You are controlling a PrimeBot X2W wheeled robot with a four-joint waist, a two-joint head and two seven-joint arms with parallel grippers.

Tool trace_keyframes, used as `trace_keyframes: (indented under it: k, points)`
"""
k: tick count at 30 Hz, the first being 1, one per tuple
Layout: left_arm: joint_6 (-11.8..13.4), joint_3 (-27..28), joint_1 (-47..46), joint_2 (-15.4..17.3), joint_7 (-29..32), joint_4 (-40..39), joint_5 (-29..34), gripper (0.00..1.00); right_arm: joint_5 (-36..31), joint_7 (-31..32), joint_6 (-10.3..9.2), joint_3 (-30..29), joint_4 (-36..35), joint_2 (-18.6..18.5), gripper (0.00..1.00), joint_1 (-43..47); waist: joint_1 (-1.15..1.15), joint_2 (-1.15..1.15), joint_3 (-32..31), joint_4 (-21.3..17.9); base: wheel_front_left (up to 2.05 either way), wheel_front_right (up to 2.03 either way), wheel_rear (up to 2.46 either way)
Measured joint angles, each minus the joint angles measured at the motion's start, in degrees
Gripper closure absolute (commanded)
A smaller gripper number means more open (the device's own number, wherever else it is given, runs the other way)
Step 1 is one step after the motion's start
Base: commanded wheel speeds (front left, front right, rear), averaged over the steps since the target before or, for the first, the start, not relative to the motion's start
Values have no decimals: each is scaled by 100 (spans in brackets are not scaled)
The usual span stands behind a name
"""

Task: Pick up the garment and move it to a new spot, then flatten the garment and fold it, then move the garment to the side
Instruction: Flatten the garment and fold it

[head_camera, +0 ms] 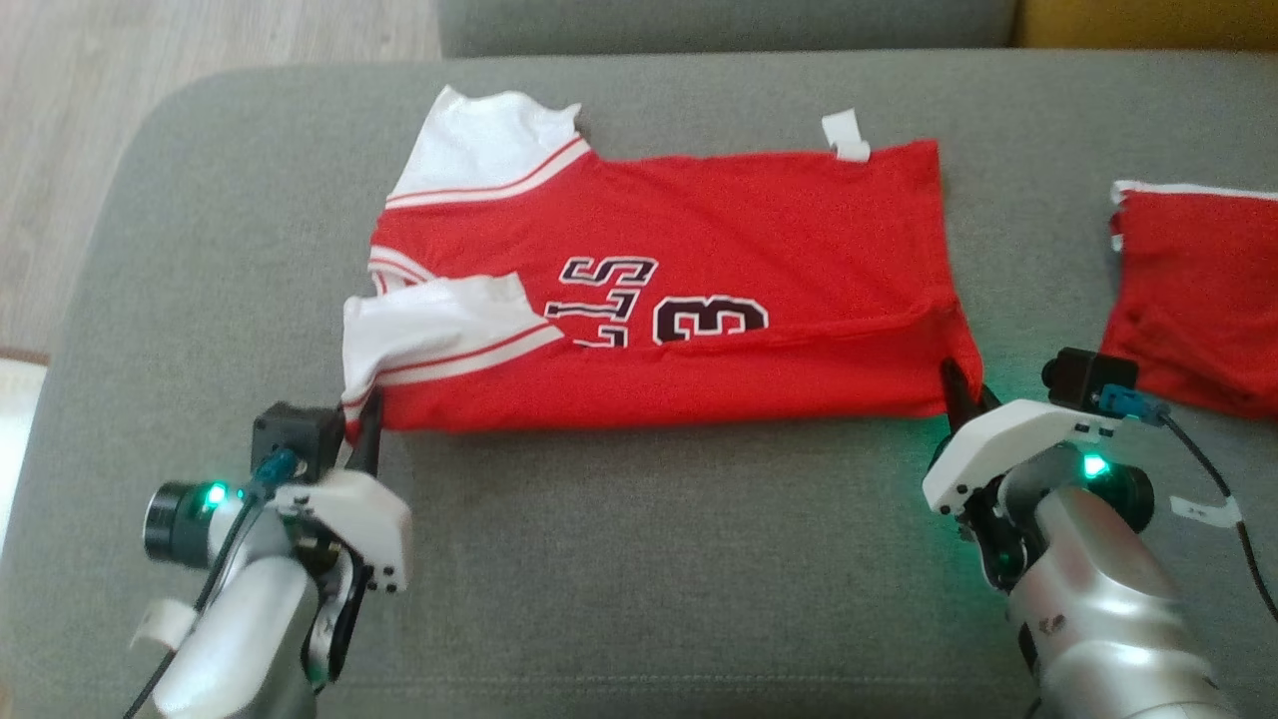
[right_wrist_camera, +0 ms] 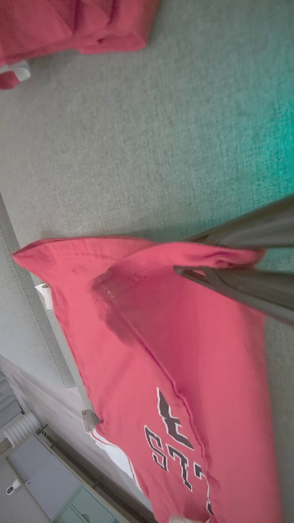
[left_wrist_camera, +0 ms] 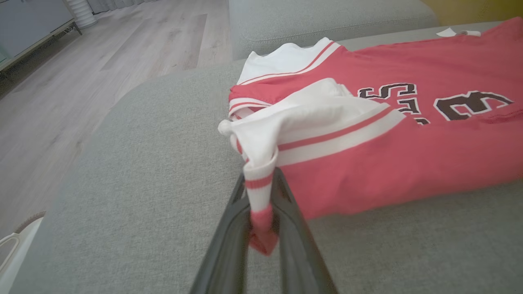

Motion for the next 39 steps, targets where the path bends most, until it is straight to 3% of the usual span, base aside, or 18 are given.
trace_keyframes:
  k: [7, 15, 23, 29, 30, 31, 32, 39]
  points:
    - [48, -1, 369, 97, 76, -182, -111, 100, 44, 47, 0, -57, 141, 9, 100, -5, 0, 0, -382, -109, 0, 0, 0]
    - [142, -16, 958, 296, 296, -787, -236, 100, -149, 704, 0, -369, -90, 20, 100, 317, 0, 0, -832, -145, 0, 0, 0]
    - [331, -22, 1596, 535, 617, -1635, -370, 100, -308, 1738, 0, -801, -1567, 49, 100, 1427, 0, 0, -991, -217, 0, 0, 0]
    - [350, -158, 1772, 597, 906, -1746, -423, 100, -293, 2468, 0, -896, -2924, 60, 100, 2366, 0, 0, -933, -247, 0, 0, 0]
    - [350, -172, 1769, 597, 924, -1730, -423, 71, -323, 2529, 0, -929, -3114, 64, 33, 2471, 0, 0, -918, -250, 0, 0, 0]
    - [354, -186, 1766, 599, 923, -1709, -416, 8, -358, 2609, 0, -961, -3292, 67, 0, 2553, 0, 0, -901, -252, 0, 0, 0]
    - [370, -185, 1762, 602, 922, -1679, -401, 0, -371, 2671, 0, -994, -3456, 68, 0, 2614, 0, 0, -884, -255, 0, 0, 0]
    - [608, 14, 1608, 627, 468, -1621, -353, 0, -655, 2481, 0, -1516, -4611, 67, 0, 2604, 0, 0, -751, -303, 0, 0, 0]
